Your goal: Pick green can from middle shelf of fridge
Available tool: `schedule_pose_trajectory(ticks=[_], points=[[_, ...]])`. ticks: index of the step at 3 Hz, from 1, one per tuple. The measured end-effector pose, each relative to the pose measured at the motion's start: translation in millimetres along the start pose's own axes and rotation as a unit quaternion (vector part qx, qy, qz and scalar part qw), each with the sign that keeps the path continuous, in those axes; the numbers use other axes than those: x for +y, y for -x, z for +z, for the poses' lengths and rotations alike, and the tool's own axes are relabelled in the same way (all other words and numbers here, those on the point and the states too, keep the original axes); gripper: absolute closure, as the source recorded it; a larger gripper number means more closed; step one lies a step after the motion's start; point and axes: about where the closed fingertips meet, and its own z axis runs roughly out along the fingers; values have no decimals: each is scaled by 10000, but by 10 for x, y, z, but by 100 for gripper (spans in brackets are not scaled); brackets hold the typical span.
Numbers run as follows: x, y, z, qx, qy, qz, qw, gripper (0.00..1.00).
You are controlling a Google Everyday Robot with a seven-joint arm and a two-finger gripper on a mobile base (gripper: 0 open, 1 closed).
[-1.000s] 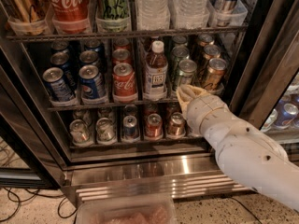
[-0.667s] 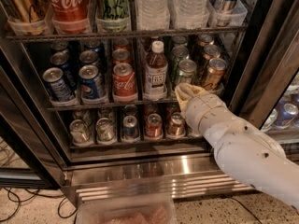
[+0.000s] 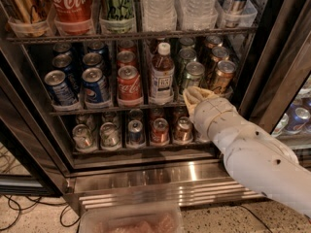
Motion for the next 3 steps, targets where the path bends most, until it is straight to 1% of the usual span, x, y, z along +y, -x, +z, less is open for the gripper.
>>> schedule_pose_trajectory(ticks=[1, 2, 3], points=[[-21, 3, -7, 15, -12, 8, 10000, 53], [-26, 3, -6, 20, -15, 12, 10000, 52], [-42, -1, -1, 30, -29, 18, 10000, 44]])
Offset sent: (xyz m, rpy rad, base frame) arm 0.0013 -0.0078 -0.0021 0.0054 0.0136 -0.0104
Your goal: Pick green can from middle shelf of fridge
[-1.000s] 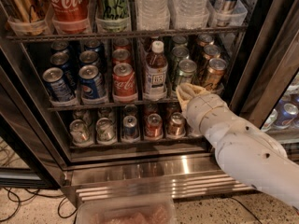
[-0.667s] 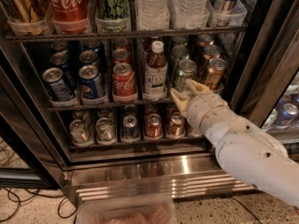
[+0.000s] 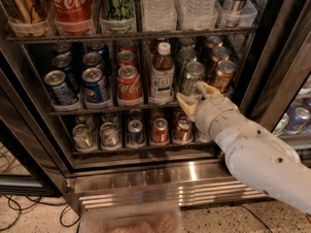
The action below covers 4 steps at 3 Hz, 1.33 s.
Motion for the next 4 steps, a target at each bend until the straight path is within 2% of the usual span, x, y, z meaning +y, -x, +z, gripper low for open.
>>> schedule_pose_trajectory(ticks=[1, 3, 4], points=[[-16, -9, 37, 12, -6, 25, 10000, 33], [-178, 22, 130, -36, -149, -60, 9999, 30], [-359, 1, 597, -23, -174, -202, 9996, 28]])
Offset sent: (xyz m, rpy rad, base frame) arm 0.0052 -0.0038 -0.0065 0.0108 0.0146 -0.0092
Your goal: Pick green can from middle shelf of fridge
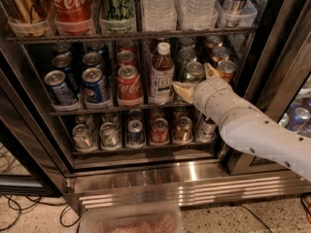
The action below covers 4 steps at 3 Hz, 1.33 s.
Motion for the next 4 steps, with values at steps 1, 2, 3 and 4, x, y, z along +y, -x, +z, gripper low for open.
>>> schedule_pose_trajectory(ticks=[1, 2, 3, 4], points=[[-30, -23, 33, 35, -17, -17, 10000, 30], [-53, -54, 66, 76, -34, -23, 10000, 48], [-53, -55, 67, 77, -32, -22, 10000, 71], [-25, -13, 74, 49, 21, -14, 10000, 95]])
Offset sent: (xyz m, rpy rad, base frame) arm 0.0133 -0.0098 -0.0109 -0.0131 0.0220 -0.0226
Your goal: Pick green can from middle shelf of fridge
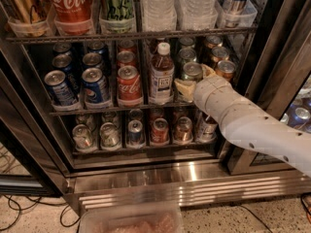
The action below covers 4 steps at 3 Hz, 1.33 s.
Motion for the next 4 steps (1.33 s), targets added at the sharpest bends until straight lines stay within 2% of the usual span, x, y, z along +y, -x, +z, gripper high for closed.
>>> schedule_pose_trajectory(ticks=[1, 2, 4], points=[[14, 134, -6, -53, 69, -28, 10000, 100], [5, 284, -26, -152, 106, -72, 9998, 100], [-205, 683, -229, -409, -49, -271, 9988, 100]])
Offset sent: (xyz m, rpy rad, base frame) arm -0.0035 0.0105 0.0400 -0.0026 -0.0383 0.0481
